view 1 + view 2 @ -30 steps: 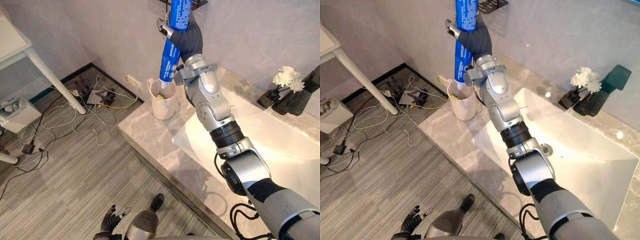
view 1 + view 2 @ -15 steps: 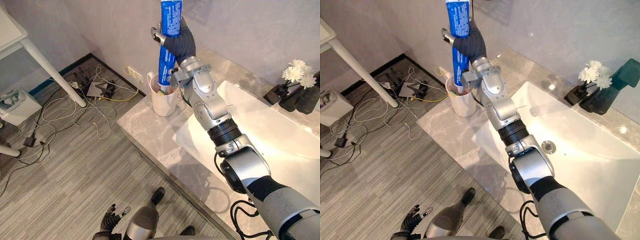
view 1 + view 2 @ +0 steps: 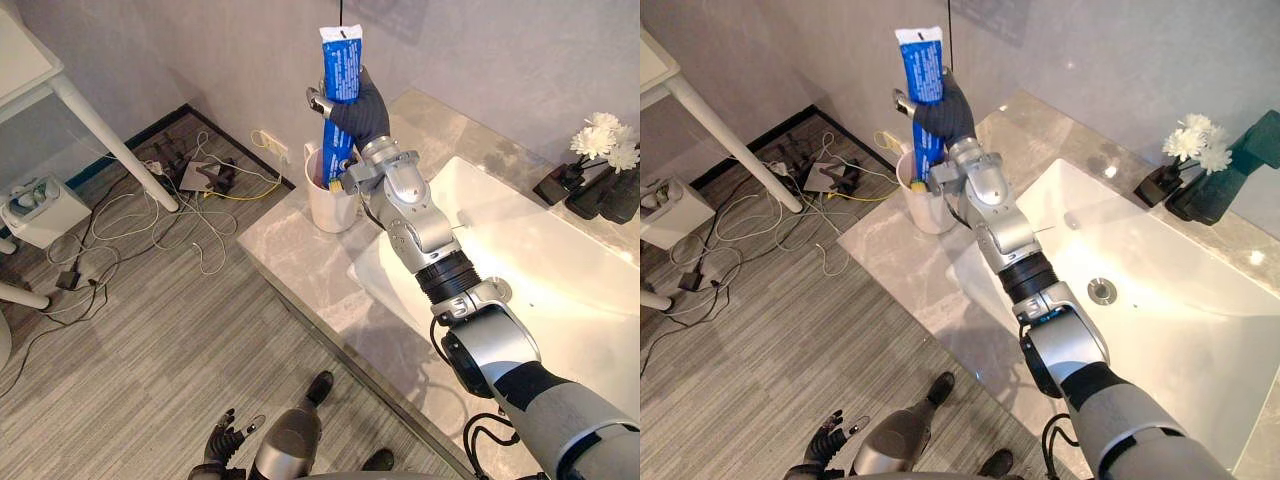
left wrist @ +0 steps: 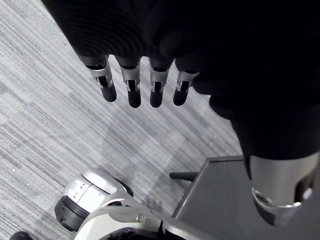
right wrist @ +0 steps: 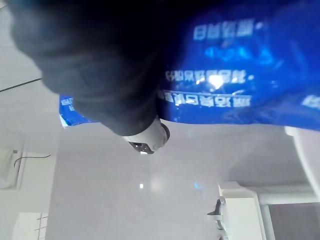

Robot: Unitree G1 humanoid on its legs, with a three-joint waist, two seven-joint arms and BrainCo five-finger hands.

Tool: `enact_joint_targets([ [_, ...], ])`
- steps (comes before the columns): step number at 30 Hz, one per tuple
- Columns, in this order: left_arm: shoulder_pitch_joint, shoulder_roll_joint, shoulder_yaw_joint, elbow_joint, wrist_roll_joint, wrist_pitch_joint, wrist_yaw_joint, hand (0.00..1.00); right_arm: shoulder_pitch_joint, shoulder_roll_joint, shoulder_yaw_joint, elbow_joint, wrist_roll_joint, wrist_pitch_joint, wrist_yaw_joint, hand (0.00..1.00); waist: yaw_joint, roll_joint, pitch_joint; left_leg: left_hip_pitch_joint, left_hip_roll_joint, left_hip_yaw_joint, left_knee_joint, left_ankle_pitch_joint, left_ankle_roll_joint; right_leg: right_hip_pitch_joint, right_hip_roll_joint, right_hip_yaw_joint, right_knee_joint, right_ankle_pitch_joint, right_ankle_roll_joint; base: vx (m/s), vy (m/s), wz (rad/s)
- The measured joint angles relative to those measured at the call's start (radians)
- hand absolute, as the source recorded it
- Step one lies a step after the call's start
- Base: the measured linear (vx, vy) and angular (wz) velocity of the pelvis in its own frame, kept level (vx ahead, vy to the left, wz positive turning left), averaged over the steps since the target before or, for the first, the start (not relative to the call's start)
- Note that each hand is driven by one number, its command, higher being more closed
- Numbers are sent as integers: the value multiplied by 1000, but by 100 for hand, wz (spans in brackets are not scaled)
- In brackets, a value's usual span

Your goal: Organize washtable

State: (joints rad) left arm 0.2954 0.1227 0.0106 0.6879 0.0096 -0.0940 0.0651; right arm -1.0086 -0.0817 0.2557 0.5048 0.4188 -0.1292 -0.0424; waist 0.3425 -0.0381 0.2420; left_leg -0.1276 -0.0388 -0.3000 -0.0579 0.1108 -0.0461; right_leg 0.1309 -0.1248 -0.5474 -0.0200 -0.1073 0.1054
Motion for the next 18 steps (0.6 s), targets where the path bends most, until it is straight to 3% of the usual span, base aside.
enact_joint_targets([
  [18,14,1,-3,-1,0,2,0,0,85,19,29,-20,-27,8,2,0,-3,-3,-2,8,2,2,2,1,-1,7,1,3,3,0,0,0,0,0],
])
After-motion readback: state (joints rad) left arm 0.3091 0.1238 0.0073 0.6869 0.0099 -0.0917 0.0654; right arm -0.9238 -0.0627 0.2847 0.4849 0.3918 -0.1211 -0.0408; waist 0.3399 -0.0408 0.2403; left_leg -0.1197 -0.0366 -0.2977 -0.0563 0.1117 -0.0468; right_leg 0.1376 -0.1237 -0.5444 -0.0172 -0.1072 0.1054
